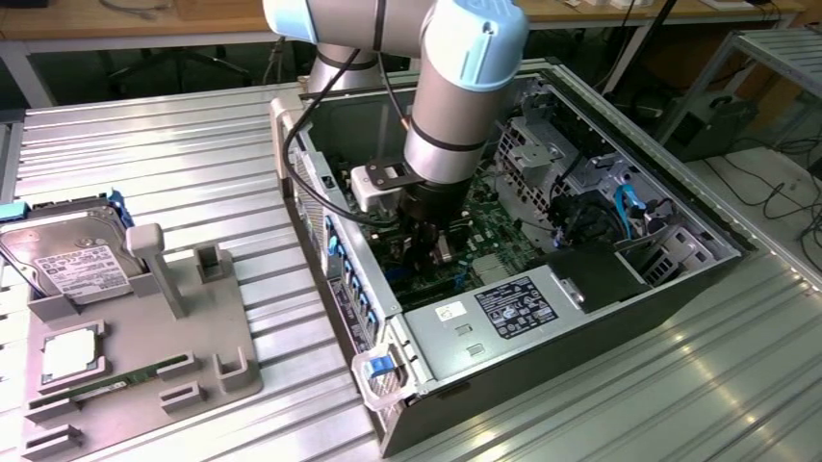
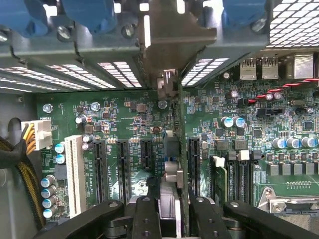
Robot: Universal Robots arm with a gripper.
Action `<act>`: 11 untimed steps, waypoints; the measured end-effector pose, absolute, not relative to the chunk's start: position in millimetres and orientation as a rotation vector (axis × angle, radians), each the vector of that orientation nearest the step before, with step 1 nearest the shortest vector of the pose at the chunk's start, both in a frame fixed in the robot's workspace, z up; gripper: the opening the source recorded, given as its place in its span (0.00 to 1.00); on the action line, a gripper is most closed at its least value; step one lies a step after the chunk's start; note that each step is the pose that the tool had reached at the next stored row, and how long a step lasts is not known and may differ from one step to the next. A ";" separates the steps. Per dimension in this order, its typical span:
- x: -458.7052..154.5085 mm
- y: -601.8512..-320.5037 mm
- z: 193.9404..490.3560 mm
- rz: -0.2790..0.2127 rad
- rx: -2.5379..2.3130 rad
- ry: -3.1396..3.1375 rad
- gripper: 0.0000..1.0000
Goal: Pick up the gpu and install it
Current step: 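Insert the gpu into the slot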
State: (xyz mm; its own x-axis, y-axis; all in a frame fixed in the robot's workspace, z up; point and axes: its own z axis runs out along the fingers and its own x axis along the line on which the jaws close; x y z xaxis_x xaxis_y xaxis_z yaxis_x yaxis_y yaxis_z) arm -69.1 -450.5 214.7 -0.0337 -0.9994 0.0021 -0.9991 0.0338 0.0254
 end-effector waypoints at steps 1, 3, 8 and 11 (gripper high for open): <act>-69.1 -450.5 215.2 -0.028 2.171 -2.246 0.29; -69.1 -450.5 215.6 -0.030 2.172 -2.246 0.29; -69.1 -450.7 216.2 -0.031 2.172 -2.246 0.29; -69.1 -450.9 216.3 -0.030 2.172 -2.246 0.29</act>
